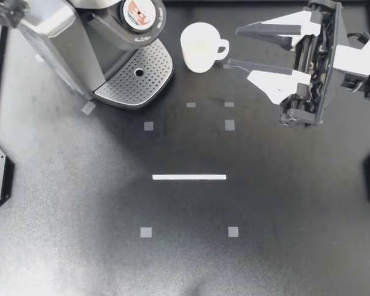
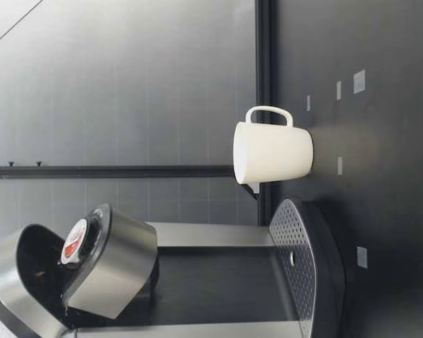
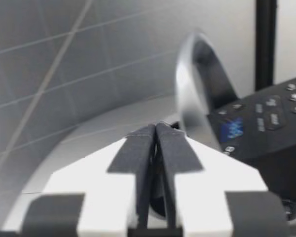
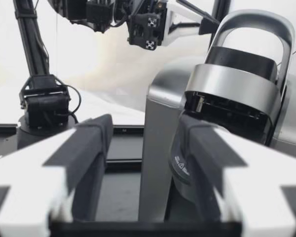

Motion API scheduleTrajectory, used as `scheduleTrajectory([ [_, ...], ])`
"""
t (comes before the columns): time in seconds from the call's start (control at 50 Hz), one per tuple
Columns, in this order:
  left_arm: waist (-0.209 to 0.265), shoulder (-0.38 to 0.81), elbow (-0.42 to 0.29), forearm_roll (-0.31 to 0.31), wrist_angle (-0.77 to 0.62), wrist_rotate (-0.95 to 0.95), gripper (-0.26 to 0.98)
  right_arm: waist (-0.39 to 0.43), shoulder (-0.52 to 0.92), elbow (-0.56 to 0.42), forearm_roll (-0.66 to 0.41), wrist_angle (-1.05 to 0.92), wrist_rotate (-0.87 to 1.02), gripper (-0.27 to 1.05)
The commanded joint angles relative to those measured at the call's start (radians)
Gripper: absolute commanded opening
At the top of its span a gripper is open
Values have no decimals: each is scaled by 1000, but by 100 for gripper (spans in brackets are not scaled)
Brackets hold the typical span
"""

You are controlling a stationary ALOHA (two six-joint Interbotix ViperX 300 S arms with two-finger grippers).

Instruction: Place the coffee capsule inside the capsule container, then place the cup onto the center of the cup tray.

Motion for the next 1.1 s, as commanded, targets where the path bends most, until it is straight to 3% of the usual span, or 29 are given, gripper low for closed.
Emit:
scheduleTrajectory([
  [0.0,5,3,-18,8,-40,-8,14,5,-17,-11,3,-11,3,57],
  [0.42,5,-12,-52,6,-316,-23,14,12,-38,6,3,-18,8,57],
  [0.86,3,101,-112,0,-468,-89,15,26,-91,54,3,-34,20,57],
  [1.08,-38,137,-120,-9,-471,-98,14,28,-91,63,2,-35,38,57],
])
